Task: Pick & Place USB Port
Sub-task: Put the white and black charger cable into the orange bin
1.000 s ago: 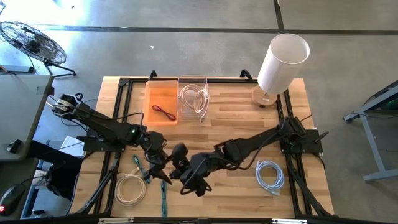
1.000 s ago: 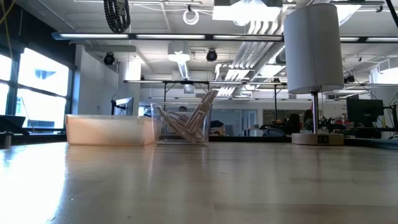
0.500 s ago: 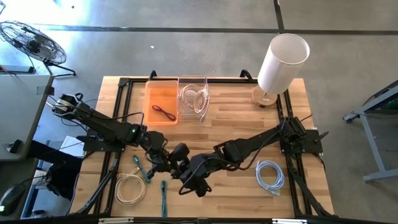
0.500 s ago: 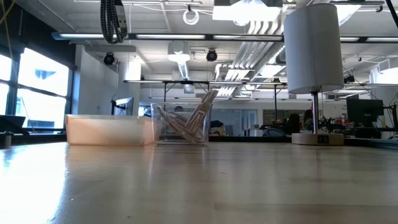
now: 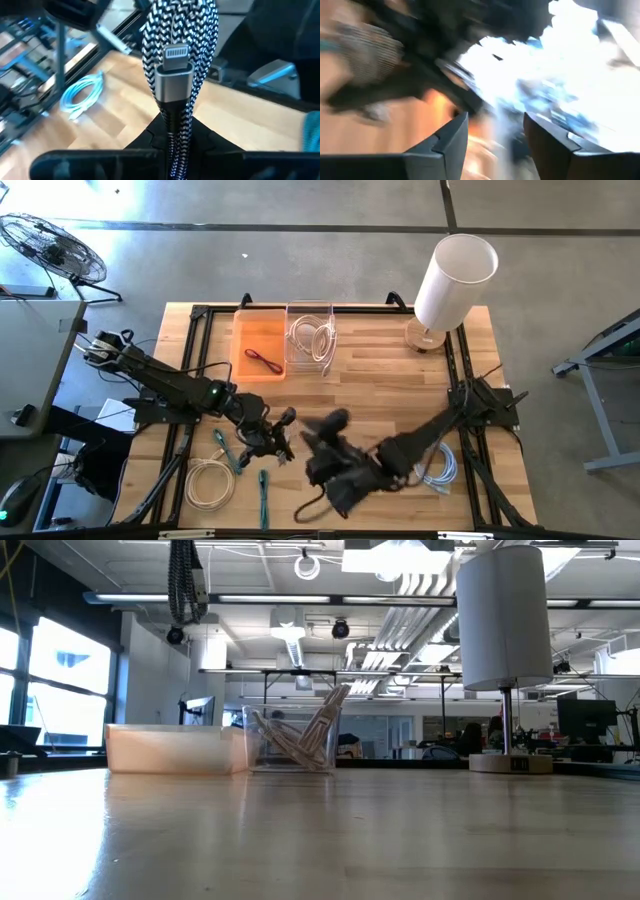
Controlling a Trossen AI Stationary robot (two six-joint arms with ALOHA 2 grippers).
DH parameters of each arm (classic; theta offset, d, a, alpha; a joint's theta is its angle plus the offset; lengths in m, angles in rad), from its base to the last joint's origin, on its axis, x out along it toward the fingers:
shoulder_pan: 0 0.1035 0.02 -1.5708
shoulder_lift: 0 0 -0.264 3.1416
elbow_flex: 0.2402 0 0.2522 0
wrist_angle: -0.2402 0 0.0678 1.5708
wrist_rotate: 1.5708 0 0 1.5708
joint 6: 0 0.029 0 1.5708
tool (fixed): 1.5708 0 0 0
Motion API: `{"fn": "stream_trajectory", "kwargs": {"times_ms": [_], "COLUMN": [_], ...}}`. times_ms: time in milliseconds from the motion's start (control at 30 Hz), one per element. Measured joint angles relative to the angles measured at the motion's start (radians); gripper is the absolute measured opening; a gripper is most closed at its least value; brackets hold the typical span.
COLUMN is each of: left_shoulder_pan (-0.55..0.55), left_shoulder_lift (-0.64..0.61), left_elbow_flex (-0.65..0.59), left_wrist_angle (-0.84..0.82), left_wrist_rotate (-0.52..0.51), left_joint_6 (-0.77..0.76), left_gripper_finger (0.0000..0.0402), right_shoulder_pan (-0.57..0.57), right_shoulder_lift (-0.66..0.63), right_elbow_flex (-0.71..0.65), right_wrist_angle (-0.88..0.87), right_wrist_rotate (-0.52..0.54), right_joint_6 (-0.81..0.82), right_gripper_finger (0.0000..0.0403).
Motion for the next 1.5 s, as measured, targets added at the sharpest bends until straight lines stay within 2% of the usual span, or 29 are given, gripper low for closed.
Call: {"fn": "stream_trajectory", "kwargs": {"times_ms": [67, 133, 233, 400, 533, 700, 833, 967, 1100, 1267, 1500], "left_shoulder_pan": [0.000, 0.000, 0.001, 0.001, 0.001, 0.002, 0.002, 0.040, 0.119, 0.266, 0.509], "left_shoulder_lift": [0.000, 0.000, 0.000, -0.025, -0.094, -0.224, -0.332, -0.433, -0.529, -0.602, -0.611], "left_elbow_flex": [0.000, 0.000, 0.000, 0.000, 0.004, 0.009, 0.009, 0.010, 0.008, 0.008, -0.008], "left_wrist_angle": [-0.014, -0.042, -0.082, -0.087, -0.097, -0.107, -0.183, -0.262, -0.325, -0.347, -0.427], "left_wrist_rotate": [-0.069, -0.171, -0.337, -0.529, -0.643, -0.763, -0.862, -0.840, -0.754, -0.636, -0.612], "left_joint_6": [0.000, 0.000, 0.004, 0.067, 0.126, 0.168, 0.160, 0.137, 0.093, 0.040, -0.103], "left_gripper_finger": [0.0019, 0.0019, 0.0019, 0.0019, 0.0019, 0.0021, 0.0019, 0.0019, 0.0019, 0.0018, 0.0018], "right_shoulder_pan": [0.038, 0.076, 0.140, 0.223, 0.258, 0.272, 0.259, 0.237, 0.212, 0.182, 0.156], "right_shoulder_lift": [0.000, 0.000, 0.000, 0.000, 0.000, 0.000, 0.000, 0.000, 0.000, 0.000, 0.000], "right_elbow_flex": [0.000, 0.000, 0.000, 0.000, 0.000, 0.000, 0.000, 0.000, 0.000, 0.000, 0.000], "right_wrist_angle": [-0.058, -0.135, -0.286, -0.518, -0.661, -0.773, -0.835, -0.882, -0.901, -0.903, -0.904], "right_wrist_rotate": [0.191, 0.337, 0.450, 0.439, 0.372, 0.244, 0.133, 0.082, 0.049, 0.015, -0.005], "right_joint_6": [0.046, 0.127, 0.294, 0.614, 0.805, 0.964, 1.055, 1.126, 1.163, 1.163, 1.163], "right_gripper_finger": [0.0187, 0.0188, 0.0186, 0.0176, 0.0167, 0.0157, 0.0157, 0.0157, 0.0152, 0.0149, 0.0149]}}
